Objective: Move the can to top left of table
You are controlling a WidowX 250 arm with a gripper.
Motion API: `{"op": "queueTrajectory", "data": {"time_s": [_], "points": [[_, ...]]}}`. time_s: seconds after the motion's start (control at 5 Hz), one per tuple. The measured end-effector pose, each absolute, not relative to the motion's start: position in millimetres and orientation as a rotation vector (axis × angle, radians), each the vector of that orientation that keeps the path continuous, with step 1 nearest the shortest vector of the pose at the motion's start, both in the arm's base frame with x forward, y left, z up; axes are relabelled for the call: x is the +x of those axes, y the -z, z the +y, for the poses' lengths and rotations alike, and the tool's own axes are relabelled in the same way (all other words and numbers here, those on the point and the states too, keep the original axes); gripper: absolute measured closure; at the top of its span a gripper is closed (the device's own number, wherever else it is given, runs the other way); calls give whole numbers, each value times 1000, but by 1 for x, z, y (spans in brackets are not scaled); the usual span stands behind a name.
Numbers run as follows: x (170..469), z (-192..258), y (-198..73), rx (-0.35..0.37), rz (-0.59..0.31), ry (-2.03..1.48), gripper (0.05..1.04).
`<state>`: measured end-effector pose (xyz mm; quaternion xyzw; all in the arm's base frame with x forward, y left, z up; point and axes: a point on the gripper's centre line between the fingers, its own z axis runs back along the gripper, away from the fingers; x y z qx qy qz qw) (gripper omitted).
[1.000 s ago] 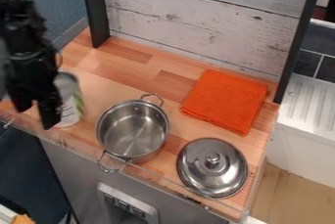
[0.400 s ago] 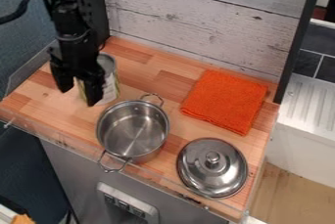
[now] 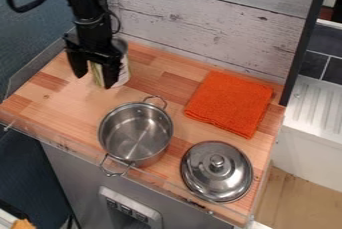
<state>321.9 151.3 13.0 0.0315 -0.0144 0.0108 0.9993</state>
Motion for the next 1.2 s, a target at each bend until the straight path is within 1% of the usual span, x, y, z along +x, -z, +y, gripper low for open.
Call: {"op": "queueTrajectory", "data": {"time_s": [0.4, 0.6, 0.8, 1.0, 1.2], "points": [[345, 142, -14, 45, -44, -13, 84], [347, 141, -16, 48, -56, -1, 84], [343, 138, -43, 60, -112, 16, 84], [330, 147, -59, 69, -136, 1, 84], [320, 149, -64, 66, -132, -9, 84]]}}
